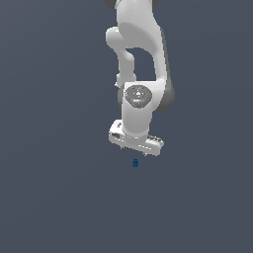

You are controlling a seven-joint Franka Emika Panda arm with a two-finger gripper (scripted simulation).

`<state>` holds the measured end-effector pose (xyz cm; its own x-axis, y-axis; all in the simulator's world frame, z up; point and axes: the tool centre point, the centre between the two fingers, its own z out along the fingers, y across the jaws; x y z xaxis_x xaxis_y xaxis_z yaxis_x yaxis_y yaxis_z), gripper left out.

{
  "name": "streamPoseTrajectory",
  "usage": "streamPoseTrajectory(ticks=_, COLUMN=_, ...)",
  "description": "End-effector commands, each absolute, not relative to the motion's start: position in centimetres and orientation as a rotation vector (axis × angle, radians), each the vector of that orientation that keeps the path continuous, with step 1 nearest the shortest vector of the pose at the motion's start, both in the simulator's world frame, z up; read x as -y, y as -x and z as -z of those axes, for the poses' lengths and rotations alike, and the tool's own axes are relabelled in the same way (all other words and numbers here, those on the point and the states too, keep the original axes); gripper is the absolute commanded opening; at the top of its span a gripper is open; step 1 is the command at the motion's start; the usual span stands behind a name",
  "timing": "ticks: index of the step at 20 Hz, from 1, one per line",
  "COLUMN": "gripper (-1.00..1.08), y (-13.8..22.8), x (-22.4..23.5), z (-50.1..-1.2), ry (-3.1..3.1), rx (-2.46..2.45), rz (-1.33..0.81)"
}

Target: Pick up the object and move it to a goal position.

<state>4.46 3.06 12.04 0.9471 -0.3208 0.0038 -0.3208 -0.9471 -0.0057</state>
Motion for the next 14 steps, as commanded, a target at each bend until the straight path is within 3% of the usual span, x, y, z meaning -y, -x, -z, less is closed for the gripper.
streamPoseTrajectory(ticks=1, gripper=1.00, y=-4.8, x=-3.4, z=-11.3, ry=3.081, rx=-0.592, rz=0.005)
streamPoseTrajectory(ticks=14, gripper=1.00, y=-5.6, x=-4.2, z=-9.3, ry=3.042, rx=-0.785, rz=0.000)
